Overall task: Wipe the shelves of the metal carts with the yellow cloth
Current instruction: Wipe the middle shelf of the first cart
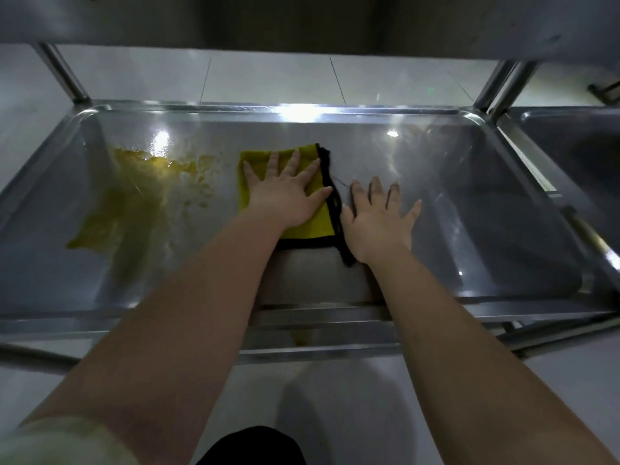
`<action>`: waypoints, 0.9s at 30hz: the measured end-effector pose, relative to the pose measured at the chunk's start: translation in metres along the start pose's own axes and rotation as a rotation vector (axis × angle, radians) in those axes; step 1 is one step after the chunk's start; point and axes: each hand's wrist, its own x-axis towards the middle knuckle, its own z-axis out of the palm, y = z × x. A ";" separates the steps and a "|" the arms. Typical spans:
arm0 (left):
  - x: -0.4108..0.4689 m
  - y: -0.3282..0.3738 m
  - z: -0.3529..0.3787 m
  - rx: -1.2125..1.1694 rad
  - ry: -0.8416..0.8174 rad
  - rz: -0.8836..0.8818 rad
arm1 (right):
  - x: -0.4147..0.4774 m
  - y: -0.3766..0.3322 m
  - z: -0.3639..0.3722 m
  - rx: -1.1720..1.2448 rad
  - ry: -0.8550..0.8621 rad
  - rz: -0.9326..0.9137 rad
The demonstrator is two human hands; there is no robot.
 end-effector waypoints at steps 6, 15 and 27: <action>0.015 0.023 0.001 -0.047 0.009 0.121 | 0.007 0.014 0.000 0.028 0.014 -0.027; -0.002 -0.101 -0.010 -0.016 -0.009 -0.088 | 0.014 0.003 -0.002 -0.029 -0.046 0.053; -0.002 -0.092 -0.010 -0.030 0.010 -0.106 | 0.031 -0.074 0.001 0.015 -0.028 -0.115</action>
